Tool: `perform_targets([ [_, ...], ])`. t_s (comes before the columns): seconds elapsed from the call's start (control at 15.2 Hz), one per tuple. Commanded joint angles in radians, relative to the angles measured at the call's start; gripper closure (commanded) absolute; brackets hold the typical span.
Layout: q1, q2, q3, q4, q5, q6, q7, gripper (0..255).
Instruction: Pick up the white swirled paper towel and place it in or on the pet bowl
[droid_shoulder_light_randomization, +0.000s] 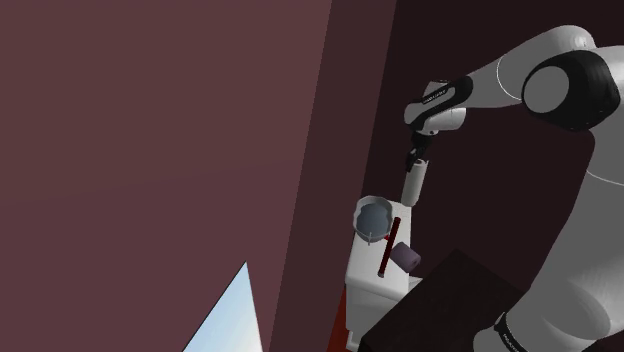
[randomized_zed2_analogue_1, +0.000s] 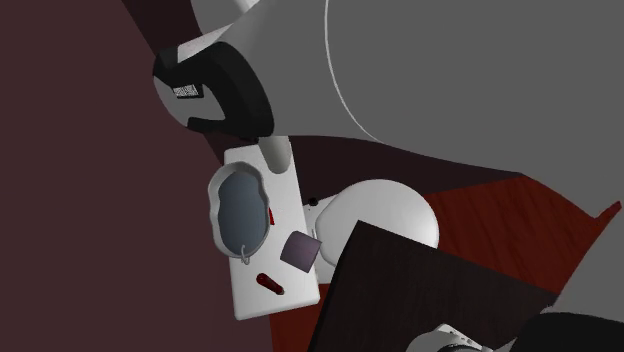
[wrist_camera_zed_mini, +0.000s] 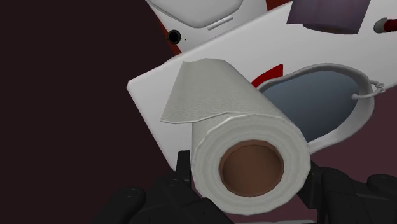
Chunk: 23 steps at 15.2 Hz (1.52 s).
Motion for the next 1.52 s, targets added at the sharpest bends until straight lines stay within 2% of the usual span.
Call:
perform_targets([
  [0.0, 0.002, -0.016, -0.003, 0.009, -0.009, -0.025, 0.005, 255],
  [0.4, 0.007, -0.054, -0.009, 0.039, -0.028, -0.09, 0.018, 255],
  [0.79, 0.088, -0.137, 0.032, 0.041, -0.083, -0.168, 0.167, 255],
  [1.19, 0.161, -0.186, 0.087, 0.09, -0.116, -0.266, 0.31, 255],
  [1.45, 0.16, -0.171, 0.088, 0.054, -0.112, -0.214, 0.308, 255],
])
